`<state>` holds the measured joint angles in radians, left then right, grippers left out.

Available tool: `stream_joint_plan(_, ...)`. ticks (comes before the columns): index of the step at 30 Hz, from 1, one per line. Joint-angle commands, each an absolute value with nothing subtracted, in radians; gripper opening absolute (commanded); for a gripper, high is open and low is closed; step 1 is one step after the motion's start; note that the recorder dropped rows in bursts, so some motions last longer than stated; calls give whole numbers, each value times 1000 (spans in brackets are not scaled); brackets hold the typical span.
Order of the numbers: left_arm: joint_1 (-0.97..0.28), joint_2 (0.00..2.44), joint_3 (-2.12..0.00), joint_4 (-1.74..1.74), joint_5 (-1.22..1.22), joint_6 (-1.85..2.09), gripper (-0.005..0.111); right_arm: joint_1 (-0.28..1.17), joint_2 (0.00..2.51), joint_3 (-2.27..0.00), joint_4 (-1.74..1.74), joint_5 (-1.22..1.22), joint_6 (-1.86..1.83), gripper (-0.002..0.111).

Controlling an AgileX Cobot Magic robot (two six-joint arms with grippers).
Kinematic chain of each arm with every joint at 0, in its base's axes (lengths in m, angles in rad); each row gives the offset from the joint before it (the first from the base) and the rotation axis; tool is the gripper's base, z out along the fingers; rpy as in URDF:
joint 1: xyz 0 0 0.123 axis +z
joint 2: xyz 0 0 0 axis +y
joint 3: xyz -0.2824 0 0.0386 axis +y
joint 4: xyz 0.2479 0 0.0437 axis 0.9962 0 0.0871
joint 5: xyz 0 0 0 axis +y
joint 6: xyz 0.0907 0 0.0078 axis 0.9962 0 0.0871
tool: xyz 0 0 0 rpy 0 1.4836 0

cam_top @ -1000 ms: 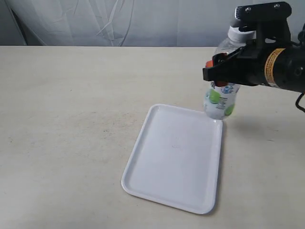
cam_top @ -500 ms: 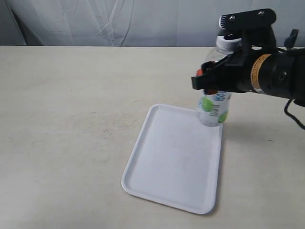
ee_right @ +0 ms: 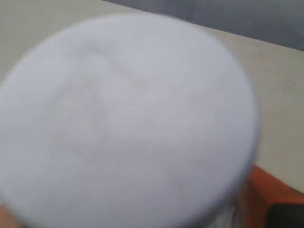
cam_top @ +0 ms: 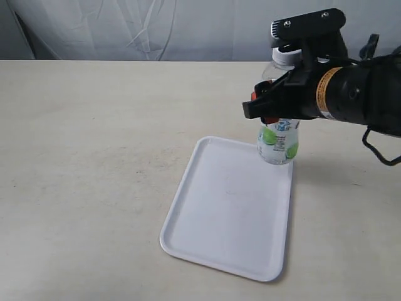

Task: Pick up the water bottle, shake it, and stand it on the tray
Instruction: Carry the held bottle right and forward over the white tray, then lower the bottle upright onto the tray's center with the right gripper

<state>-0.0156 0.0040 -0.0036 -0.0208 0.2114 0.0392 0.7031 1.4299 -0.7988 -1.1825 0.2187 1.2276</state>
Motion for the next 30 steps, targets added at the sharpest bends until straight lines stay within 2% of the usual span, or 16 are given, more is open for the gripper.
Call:
stream_joint_plan(1,-22,0,0,-20,202,34,0,709,1420,-809,-1176,19,1226,-1)
stream_joint_plan(6,-22,0,0,-20,202,34,0,709,1431,-809,-1176,-173,1229,-1)
stream_joint_plan(30,-22,0,0,-20,204,34,0,709,1700,-702,-1200,-258,1172,-1)
